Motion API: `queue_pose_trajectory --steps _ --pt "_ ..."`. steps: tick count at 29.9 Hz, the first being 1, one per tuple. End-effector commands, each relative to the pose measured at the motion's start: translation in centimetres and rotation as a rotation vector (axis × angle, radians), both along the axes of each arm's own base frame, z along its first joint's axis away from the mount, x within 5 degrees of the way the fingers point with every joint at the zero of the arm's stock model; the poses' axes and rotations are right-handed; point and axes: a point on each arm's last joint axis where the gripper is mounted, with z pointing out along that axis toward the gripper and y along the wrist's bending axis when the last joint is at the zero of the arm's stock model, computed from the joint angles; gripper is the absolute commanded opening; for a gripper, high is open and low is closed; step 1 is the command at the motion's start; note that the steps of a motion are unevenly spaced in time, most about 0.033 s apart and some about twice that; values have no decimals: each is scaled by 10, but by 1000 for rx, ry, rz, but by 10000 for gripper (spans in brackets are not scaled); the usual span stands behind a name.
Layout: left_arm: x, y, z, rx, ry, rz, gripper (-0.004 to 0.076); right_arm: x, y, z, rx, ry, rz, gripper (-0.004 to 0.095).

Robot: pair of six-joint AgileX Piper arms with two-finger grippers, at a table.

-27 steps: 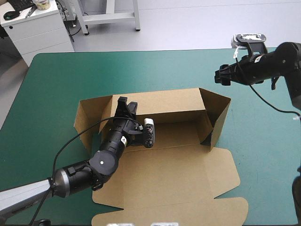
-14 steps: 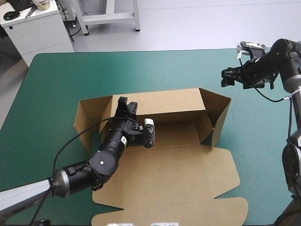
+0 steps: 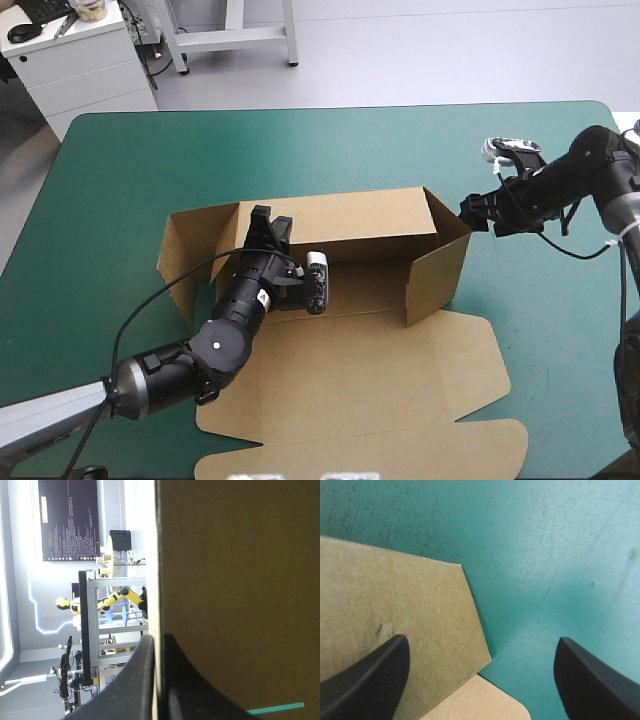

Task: Fold the box

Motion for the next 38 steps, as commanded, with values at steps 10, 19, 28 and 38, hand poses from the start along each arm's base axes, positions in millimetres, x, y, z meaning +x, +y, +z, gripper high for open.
queue_pose_trajectory --steps 10,19,28,38 --pt "-2 -2 18 7 -98 -42 -10 -44 13 5 103 -108 187 724" --pt "-2 -1 18 7 -99 -40 -10 -51 24 -12 201 -205 337 724" --pt "-2 -2 18 7 -97 -42 -10 -48 34 -11 183 -272 389 724" --pt "-2 -2 18 7 -97 -42 -10 -60 82 -11 80 -329 405 724"
